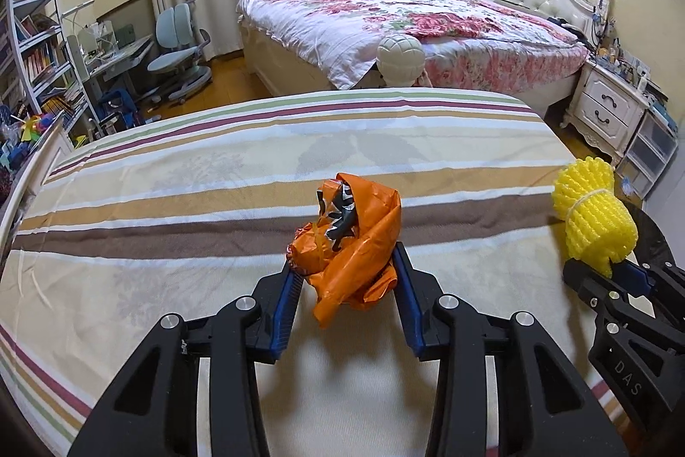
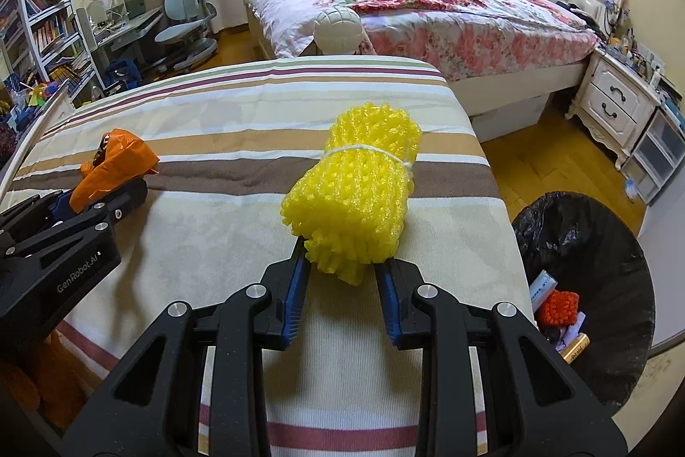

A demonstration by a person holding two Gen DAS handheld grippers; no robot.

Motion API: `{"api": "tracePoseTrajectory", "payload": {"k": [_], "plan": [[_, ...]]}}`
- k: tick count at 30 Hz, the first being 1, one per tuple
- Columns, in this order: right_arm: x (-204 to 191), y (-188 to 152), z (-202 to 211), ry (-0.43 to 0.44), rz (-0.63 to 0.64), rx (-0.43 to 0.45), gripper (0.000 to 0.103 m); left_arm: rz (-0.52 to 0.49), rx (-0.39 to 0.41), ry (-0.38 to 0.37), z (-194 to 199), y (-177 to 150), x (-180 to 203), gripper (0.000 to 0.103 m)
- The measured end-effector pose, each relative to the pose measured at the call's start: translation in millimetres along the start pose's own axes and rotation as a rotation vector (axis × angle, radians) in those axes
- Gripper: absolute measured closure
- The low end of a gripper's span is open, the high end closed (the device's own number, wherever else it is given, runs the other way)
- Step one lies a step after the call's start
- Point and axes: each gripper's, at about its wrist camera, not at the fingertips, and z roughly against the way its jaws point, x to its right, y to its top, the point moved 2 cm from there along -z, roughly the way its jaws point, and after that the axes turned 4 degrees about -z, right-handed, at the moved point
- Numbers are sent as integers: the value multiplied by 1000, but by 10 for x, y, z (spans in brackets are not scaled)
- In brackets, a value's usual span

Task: Collect trash
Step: 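Carry the orange bag and yellow net over the black bin and open both grippers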

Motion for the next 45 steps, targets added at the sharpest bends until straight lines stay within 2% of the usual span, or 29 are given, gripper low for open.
{"api": "tracePoseTrajectory", "payload": {"k": [14, 26, 37, 45], "plan": [[49, -342, 351, 16, -9, 27, 74, -26, 29, -42, 338, -251, 216, 62], [232, -570, 622, -2, -32, 59, 74, -46, 67, -79, 539, -321, 460, 62], [609, -677, 845, -62, -91, 99, 74, -96, 109, -122, 668, -309, 780, 62], [1035, -718, 949, -127, -164, 122, 74, -153, 137, -183, 744, -274, 1162, 62]]}}
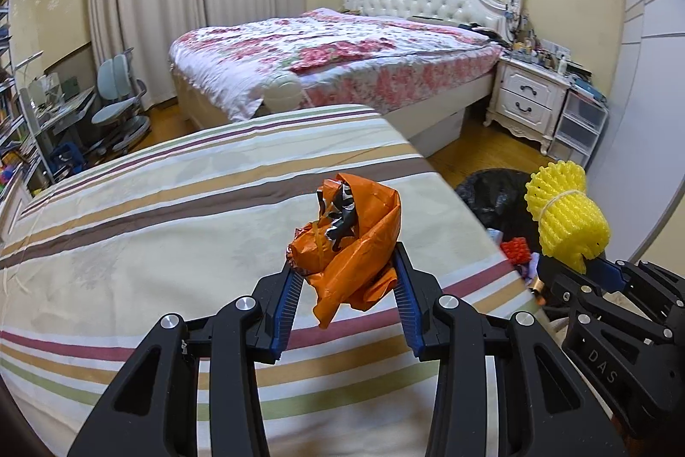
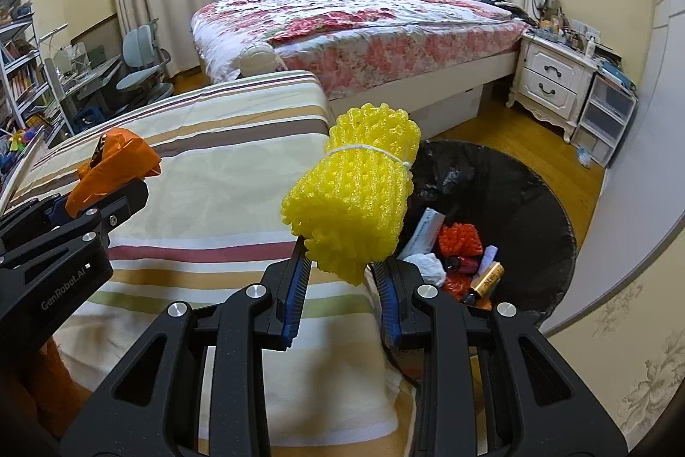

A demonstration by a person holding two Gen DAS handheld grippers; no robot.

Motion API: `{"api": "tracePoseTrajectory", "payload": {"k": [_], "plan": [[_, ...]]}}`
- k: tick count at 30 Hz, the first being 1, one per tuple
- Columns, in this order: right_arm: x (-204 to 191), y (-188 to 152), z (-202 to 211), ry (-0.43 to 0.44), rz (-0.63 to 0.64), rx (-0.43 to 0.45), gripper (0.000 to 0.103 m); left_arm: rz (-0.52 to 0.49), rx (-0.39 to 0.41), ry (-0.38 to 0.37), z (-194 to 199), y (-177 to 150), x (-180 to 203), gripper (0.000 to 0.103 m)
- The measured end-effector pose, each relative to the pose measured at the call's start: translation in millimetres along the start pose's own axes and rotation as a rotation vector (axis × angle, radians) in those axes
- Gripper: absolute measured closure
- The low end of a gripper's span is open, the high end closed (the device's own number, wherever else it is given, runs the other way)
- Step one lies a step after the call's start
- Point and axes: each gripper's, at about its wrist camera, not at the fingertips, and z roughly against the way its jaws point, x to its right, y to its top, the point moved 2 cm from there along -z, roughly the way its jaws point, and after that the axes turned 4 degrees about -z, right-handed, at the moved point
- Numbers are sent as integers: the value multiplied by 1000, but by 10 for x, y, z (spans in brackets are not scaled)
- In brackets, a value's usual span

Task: Collect trash
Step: 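Carry the orange bag and yellow net over the black bin and open both grippers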

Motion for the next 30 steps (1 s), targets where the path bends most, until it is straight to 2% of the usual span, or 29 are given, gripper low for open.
{"api": "tracePoseTrajectory", "payload": {"k": [14, 20, 30], "plan": [[646, 194, -61, -105, -83, 30, 74, -115, 25, -95, -228, 294, 809, 62], [882, 255, -135, -127, -117, 31, 74, -121, 19, -114, -394, 430, 981, 62], [1119, 398, -348, -149, -145, 24, 74, -122, -14, -103, -699, 585, 1169, 62]]}}
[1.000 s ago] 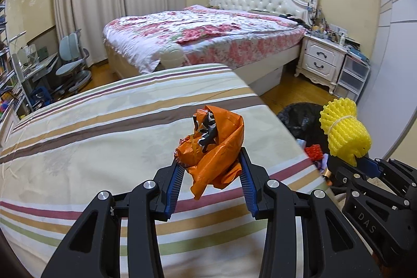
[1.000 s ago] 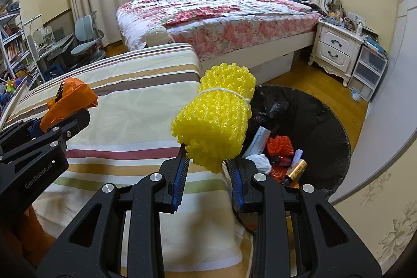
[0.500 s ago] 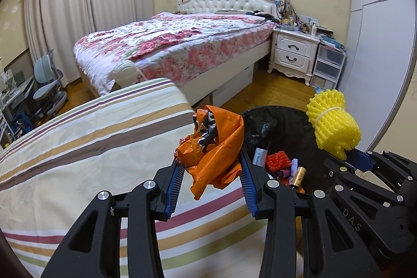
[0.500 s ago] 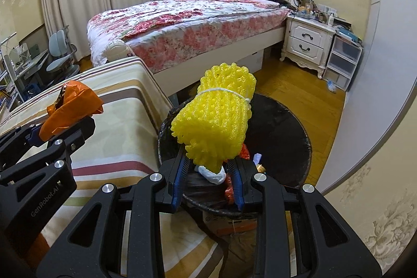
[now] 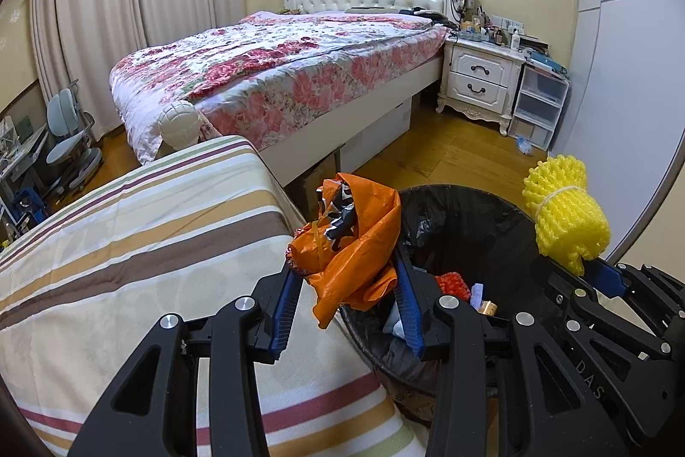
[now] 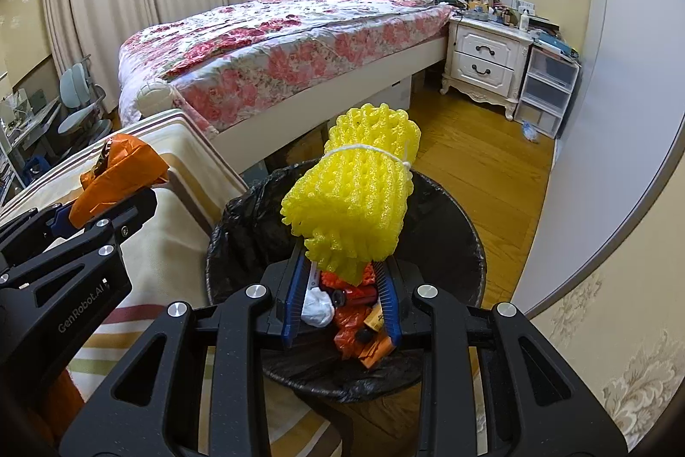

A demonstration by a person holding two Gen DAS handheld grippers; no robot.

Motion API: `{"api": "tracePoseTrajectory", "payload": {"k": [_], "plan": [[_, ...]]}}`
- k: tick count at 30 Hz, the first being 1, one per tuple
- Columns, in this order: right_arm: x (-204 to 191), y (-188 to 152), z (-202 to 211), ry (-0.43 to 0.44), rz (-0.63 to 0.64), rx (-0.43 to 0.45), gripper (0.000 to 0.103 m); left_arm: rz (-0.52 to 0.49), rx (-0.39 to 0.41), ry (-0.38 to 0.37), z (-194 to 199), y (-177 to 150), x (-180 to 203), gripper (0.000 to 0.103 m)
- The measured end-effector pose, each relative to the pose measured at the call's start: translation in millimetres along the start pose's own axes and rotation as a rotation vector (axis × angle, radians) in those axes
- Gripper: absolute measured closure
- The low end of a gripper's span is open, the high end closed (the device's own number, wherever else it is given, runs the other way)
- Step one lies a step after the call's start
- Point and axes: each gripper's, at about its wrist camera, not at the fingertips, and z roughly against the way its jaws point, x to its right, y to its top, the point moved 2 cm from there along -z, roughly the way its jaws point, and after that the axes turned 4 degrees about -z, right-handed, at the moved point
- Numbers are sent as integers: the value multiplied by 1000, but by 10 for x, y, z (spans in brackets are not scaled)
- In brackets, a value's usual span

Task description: Collect trash

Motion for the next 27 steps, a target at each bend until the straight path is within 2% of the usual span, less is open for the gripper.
{"api": "tracePoseTrajectory", "payload": {"k": [7, 17, 18, 19, 21, 24, 27], "plan": [[113, 47, -177, -12, -23, -22, 74, -8, -40, -3, -214, 42, 85, 62], [224, 54, -345, -28, -45, -53, 73, -28, -57, -4, -336, 121, 180, 61], [227, 54, -356, -29, -45, -53, 72, -29, -59, -5, -342, 122, 187, 56], [232, 51, -362, -32, -46, -50, 71, -33, -58, -5, -338, 113, 195, 45], [242, 53, -366, -35, -49, -49, 65, -39, -49, 3, -324, 108, 202, 37], [256, 42, -361, -42, -55, -45, 60, -47, -52, 8, -318, 92, 214, 31], [266, 25, -332, -55, -56, -36, 53, -44, -58, 12, -317, 84, 191, 29]]}}
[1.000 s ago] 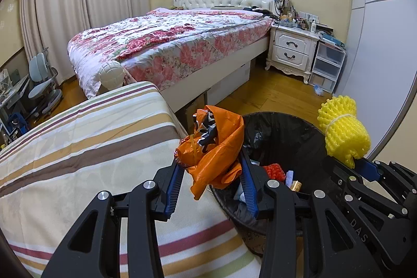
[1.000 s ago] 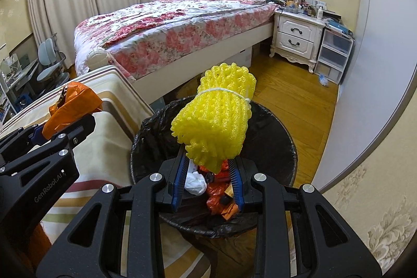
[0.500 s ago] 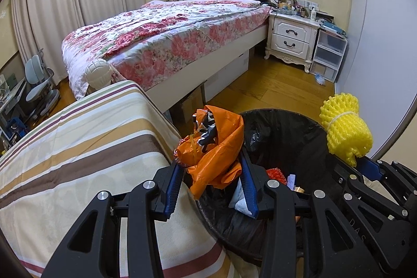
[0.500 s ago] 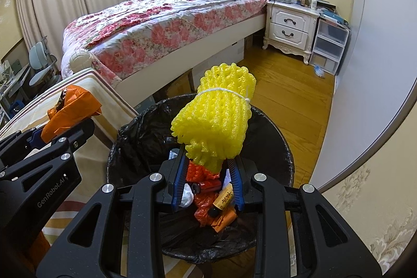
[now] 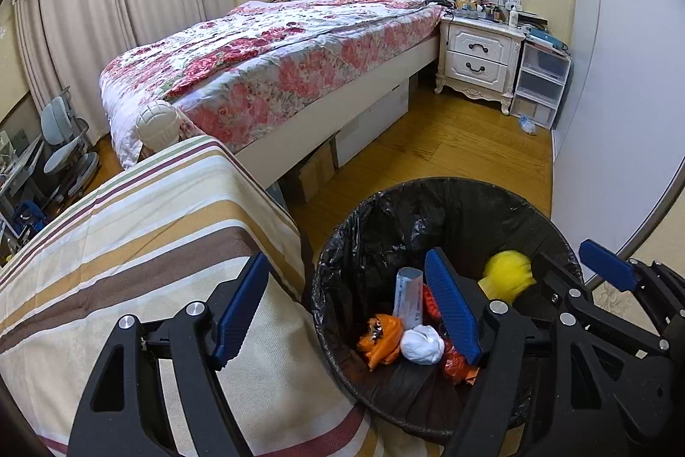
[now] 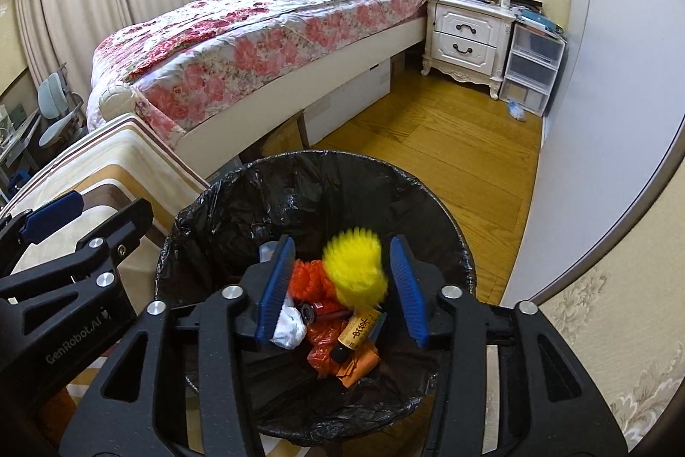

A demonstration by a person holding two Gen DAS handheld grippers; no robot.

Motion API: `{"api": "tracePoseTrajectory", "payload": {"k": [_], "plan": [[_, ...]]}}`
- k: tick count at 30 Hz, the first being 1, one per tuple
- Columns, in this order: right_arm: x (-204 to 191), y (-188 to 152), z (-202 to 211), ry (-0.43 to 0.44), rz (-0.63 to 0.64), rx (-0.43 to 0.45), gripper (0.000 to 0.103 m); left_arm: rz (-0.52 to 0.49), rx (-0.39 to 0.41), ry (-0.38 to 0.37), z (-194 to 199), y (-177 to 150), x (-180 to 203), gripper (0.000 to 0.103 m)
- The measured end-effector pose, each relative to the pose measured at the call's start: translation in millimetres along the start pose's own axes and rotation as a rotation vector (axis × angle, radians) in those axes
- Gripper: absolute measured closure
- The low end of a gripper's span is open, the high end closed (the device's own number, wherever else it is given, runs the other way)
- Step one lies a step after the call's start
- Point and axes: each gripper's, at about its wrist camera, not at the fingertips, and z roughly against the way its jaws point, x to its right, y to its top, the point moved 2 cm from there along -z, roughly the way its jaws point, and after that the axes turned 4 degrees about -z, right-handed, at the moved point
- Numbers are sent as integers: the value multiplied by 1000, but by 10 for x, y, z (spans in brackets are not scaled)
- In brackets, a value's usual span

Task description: Collect trash

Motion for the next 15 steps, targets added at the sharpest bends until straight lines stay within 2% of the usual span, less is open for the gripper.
{"api": "tracePoseTrajectory", "payload": {"k": [3, 9, 15], "plan": [[13, -7, 43, -16, -1, 10, 43, 12, 3, -1, 35, -19, -39, 27], [-21, -33, 166, -31, 2, 28, 34, 11, 38, 31, 215, -81, -138, 23], [-164, -117, 348, -20, 18, 46, 26, 25, 56, 30, 440, -201, -288, 22]]}}
